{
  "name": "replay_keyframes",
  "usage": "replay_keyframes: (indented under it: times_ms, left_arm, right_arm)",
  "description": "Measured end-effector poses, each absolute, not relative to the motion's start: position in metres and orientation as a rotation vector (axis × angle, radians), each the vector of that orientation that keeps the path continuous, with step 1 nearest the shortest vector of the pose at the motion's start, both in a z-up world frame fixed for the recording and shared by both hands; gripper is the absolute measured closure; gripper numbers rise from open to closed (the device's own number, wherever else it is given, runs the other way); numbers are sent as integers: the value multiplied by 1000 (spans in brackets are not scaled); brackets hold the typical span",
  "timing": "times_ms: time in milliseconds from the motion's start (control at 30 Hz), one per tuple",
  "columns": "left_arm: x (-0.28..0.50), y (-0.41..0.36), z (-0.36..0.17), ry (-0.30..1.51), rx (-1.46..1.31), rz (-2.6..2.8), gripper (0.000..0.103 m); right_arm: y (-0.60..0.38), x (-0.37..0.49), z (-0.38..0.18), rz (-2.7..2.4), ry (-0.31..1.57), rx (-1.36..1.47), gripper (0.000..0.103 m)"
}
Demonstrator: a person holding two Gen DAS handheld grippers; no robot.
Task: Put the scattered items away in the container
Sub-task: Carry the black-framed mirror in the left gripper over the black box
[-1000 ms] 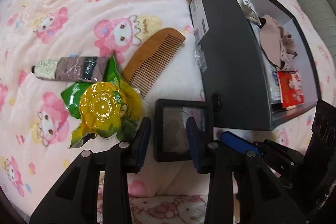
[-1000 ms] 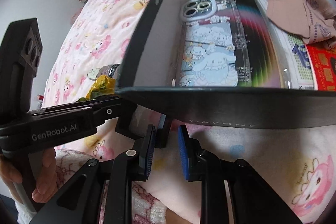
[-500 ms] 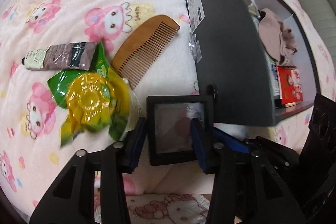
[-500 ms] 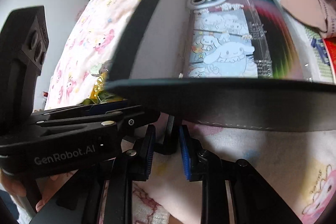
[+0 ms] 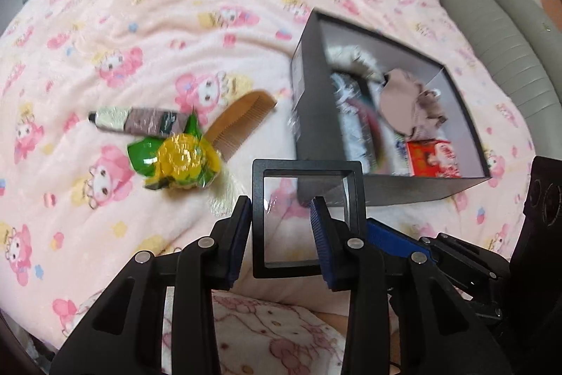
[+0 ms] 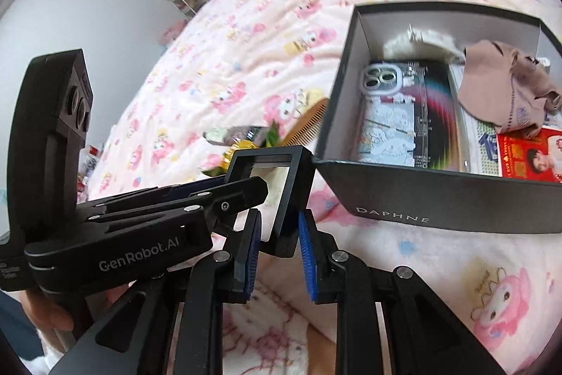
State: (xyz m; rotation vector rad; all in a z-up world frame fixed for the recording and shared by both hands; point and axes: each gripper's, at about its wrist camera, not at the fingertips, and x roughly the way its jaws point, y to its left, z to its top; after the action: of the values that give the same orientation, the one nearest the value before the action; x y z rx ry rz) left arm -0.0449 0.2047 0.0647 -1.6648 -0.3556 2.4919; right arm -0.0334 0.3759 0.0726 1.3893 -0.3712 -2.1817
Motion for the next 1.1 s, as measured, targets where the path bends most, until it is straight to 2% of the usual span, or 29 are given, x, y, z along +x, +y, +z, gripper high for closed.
replay_keyframes:
  times_ms: [133, 300, 633, 867, 1100]
  left_arm:
    - [-51, 226, 90, -350, -1585, 2539, 69]
    - [-78, 257, 95, -372, -1538, 2451, 69]
    - [-159, 333, 38, -359, -1673, 2189, 69]
    - [-184, 374, 12, -301, -1742, 2069, 69]
    - [-179, 369, 6, -389, -1669, 2027, 69]
  right_arm:
    - [379, -28, 94, -2222, -376, 1320, 83]
    - [416, -42, 104, -2282, -397, 1323, 83]
    - [482, -101, 88, -2297, -210, 1493, 83]
    - [531, -123, 54, -2287, -364, 1593, 83]
    - [558, -124, 54, -2358, -395, 1644, 82]
